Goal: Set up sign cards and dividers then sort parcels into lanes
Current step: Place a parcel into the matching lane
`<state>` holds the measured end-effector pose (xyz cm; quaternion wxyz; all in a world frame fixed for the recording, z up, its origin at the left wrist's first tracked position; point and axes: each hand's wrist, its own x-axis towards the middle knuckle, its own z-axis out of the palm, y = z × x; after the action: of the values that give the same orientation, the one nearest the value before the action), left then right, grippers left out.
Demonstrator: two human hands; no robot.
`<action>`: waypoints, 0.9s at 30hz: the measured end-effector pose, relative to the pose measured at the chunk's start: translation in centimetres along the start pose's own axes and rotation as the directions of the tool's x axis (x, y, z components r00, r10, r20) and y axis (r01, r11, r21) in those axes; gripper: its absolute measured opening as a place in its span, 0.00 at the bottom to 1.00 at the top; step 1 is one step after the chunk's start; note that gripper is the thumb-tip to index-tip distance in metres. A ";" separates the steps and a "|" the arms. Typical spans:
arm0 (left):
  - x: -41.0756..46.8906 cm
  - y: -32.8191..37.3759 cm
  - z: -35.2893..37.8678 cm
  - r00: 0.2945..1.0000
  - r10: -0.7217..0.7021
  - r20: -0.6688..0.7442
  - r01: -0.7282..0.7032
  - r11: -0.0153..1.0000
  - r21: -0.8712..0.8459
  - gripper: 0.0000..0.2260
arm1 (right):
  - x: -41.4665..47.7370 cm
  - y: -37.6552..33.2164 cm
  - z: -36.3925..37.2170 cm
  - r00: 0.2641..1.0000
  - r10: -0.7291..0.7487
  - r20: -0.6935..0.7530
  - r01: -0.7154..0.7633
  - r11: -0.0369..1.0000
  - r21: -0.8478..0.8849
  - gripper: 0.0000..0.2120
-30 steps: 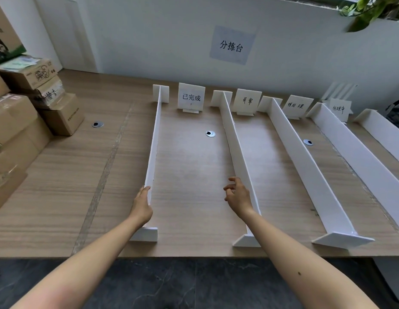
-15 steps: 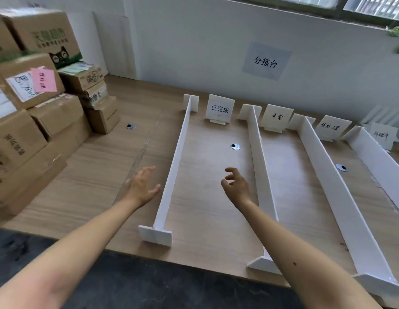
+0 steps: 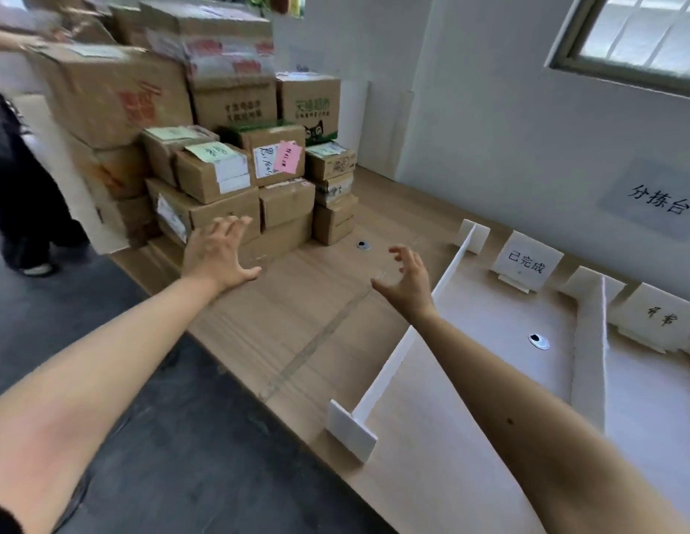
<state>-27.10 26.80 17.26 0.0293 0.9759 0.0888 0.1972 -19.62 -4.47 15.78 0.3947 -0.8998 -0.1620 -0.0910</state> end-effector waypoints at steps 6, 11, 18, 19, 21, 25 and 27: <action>-1.6 -6.6 -3.4 0.986 -0.154 -0.065 0.158 0.985 0.069 0.40 | 3.4 -6.4 4.7 0.985 -0.142 0.099 0.133 0.987 0.094 0.33; -1.6 -10.2 -5.6 0.961 -0.253 -0.111 0.266 0.957 0.117 0.41 | 5.3 -10.8 7.9 0.971 -0.195 0.139 0.174 0.974 0.147 0.34; 0.6 -14.6 -5.6 0.960 -0.254 -0.119 0.268 0.956 0.121 0.41 | 8.4 -14.6 12.1 0.969 -0.189 0.158 0.163 0.973 0.161 0.34; 1.1 -15.3 -5.5 0.963 -0.245 -0.110 0.258 0.958 0.123 0.41 | 9.0 -15.1 12.6 0.970 -0.182 0.159 0.157 0.975 0.159 0.34; 2.2 -16.5 -5.3 0.968 -0.230 -0.100 0.241 0.964 0.115 0.41 | 10.3 -15.9 13.4 0.974 -0.168 0.152 0.145 0.978 0.149 0.34; 4.5 -18.9 -4.9 0.969 -0.233 -0.080 0.240 0.967 0.083 0.41 | 13.0 -17.8 15.1 0.986 -0.103 0.129 0.082 0.983 0.163 0.32; 5.7 -19.7 -4.7 0.956 -0.284 -0.077 0.285 0.958 0.005 0.40 | 14.4 -18.8 15.9 0.991 -0.079 0.108 0.062 0.986 0.153 0.31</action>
<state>-26.97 47.29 21.98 0.0460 0.9450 0.2311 0.2270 -12.49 22.45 22.08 0.4476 -0.8651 -0.2226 -0.0411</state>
